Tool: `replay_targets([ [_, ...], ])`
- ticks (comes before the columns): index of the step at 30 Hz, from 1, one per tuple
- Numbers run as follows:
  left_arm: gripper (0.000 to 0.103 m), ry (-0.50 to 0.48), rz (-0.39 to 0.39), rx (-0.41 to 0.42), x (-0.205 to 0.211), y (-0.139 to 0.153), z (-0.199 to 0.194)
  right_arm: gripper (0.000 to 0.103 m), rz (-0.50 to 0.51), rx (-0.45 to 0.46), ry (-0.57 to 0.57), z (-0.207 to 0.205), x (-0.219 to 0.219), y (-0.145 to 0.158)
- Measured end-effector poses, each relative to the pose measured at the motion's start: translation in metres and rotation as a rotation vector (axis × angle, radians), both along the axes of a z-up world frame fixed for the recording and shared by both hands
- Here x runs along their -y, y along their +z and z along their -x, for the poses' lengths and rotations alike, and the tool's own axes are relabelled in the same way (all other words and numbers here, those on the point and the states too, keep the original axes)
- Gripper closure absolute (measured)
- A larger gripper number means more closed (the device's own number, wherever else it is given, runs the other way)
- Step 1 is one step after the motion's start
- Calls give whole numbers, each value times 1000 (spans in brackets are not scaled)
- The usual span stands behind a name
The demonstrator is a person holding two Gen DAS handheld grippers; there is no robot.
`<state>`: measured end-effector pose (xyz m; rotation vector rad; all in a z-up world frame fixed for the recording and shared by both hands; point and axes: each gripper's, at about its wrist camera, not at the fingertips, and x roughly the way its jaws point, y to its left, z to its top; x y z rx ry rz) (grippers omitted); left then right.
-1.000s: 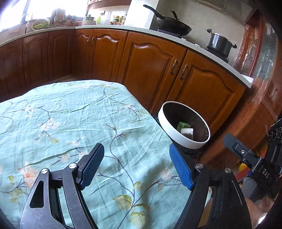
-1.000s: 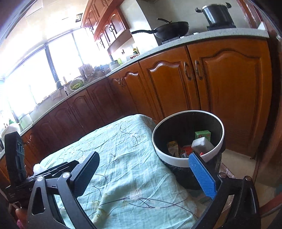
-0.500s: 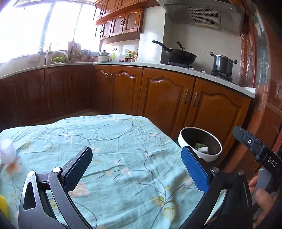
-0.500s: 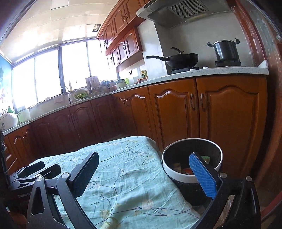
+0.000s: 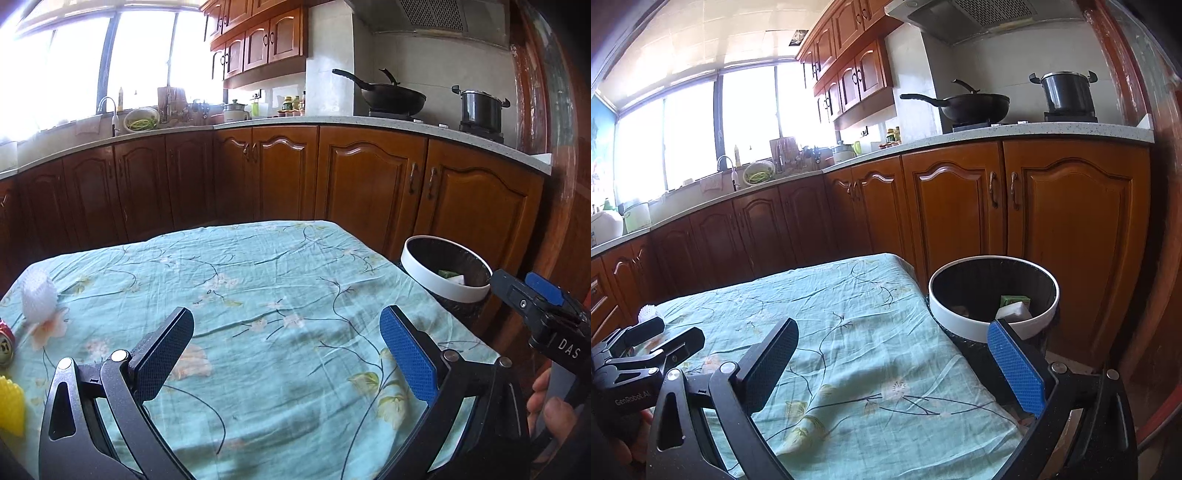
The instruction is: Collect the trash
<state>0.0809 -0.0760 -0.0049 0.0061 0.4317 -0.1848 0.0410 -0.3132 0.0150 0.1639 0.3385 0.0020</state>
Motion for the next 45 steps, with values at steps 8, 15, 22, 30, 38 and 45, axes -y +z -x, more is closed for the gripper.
replay_targets([
  [8,0,1,-15,31,5,10,9,0,-8,47,6,10,2,15],
  [15,0,4,-41,28,11,13,11,0,-15,36,17,10,1,13],
  [22,0,30,-44,38,13,13,14,0,-12,42,12,11,1,11],
  [30,0,44,-38,33,12,12,14,0,-8,34,15,11,0,10],
  [38,0,48,-33,26,12,12,15,0,-11,26,20,9,-1,9],
  [45,0,55,-34,35,12,13,16,0,-12,27,20,8,-1,9],
])
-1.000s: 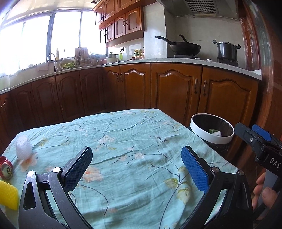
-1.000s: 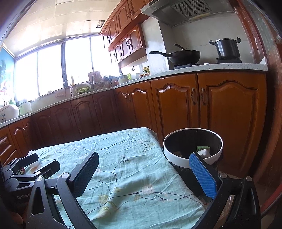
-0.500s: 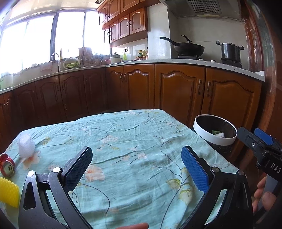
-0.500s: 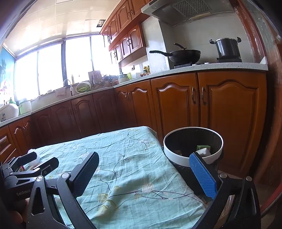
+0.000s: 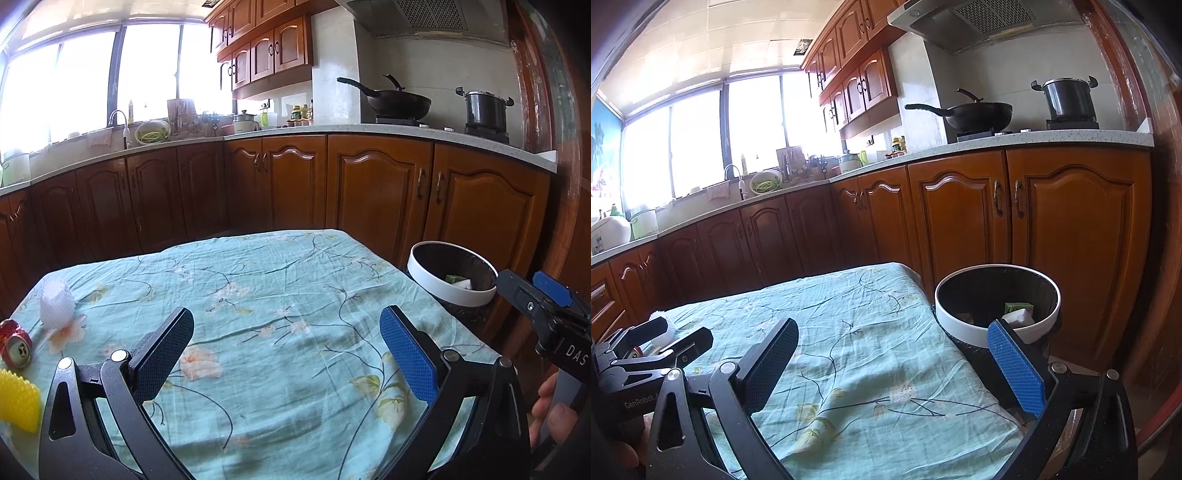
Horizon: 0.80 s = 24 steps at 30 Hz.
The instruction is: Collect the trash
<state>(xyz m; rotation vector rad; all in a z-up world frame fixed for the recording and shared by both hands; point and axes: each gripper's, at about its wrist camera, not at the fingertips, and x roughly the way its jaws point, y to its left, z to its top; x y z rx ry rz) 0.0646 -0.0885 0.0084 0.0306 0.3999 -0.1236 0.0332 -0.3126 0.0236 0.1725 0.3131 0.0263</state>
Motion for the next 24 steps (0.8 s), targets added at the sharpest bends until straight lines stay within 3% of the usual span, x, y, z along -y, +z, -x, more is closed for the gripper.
replay_targets([
  [24,0,0,0,3,4,-1,1,0,1,2,0,0,0,1],
])
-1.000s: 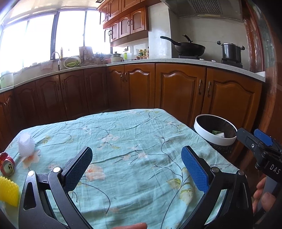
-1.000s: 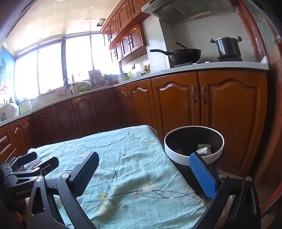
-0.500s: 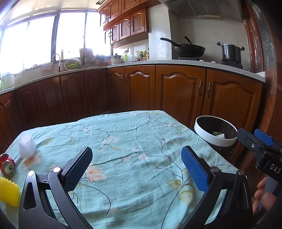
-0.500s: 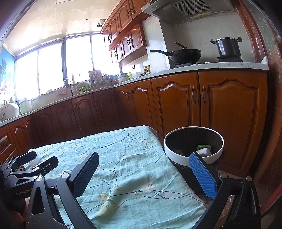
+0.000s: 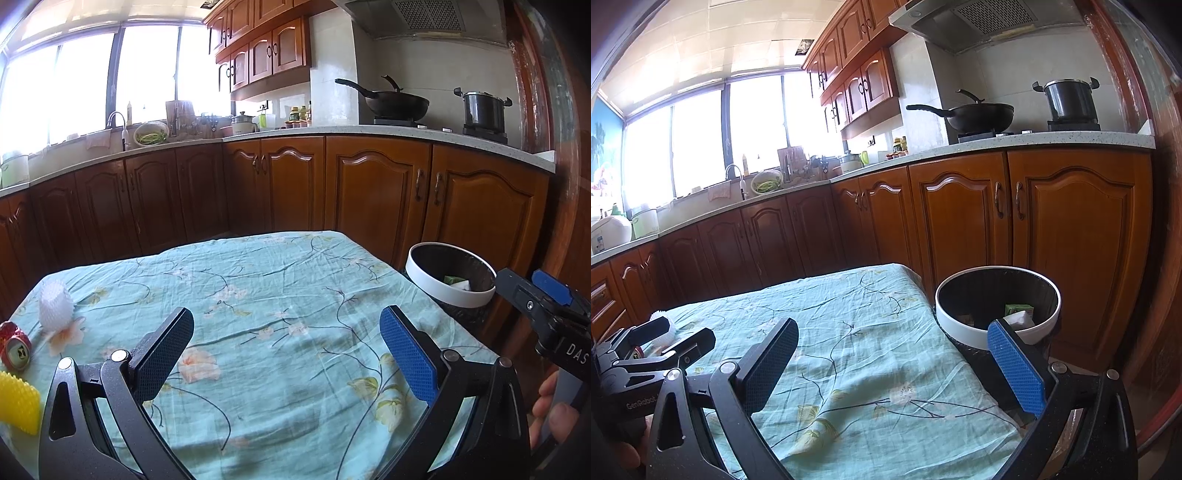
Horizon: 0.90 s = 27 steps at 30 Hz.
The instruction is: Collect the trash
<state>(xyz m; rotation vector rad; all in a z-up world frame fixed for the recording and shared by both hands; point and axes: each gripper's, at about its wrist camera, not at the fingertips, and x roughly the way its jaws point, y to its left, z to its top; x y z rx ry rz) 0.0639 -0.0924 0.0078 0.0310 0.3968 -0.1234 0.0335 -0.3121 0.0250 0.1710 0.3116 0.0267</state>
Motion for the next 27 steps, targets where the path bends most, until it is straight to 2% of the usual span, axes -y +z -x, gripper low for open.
replay_targets([
  [27,0,1,0,-10,1,-1,-3,0,-7,-13,5,-5,6,-4],
])
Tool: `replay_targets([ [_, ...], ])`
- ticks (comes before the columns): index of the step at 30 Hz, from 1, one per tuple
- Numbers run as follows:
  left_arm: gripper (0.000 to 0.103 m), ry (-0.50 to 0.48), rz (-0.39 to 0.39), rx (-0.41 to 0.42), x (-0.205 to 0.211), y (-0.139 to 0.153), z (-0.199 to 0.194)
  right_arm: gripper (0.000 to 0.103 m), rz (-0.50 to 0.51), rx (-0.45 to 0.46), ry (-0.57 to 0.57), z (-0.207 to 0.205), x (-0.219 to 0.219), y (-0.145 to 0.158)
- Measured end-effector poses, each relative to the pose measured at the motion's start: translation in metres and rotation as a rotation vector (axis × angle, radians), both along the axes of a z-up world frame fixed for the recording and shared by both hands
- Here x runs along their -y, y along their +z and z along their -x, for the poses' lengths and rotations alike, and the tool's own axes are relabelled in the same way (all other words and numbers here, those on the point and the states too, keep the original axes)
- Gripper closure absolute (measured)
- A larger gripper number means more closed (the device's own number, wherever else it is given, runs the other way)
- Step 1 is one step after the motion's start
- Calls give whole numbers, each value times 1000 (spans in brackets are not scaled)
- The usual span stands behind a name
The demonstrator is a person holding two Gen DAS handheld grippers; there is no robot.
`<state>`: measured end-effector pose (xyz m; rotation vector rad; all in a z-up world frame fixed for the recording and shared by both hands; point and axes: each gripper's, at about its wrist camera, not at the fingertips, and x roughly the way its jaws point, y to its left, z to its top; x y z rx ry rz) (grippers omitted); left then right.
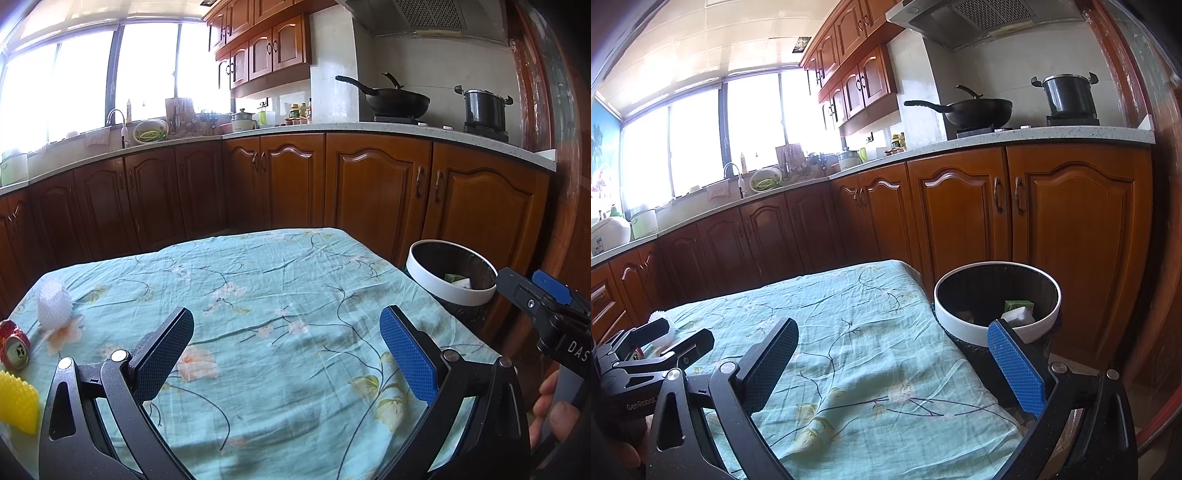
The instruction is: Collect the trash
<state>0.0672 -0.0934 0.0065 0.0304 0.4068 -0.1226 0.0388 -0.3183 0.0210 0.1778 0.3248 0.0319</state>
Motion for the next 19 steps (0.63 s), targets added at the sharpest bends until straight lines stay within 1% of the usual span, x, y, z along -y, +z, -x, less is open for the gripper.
replay_targets([
  [19,0,4,5,-19,4,-3,-4,0,-7,-13,10,-8,2,-3],
])
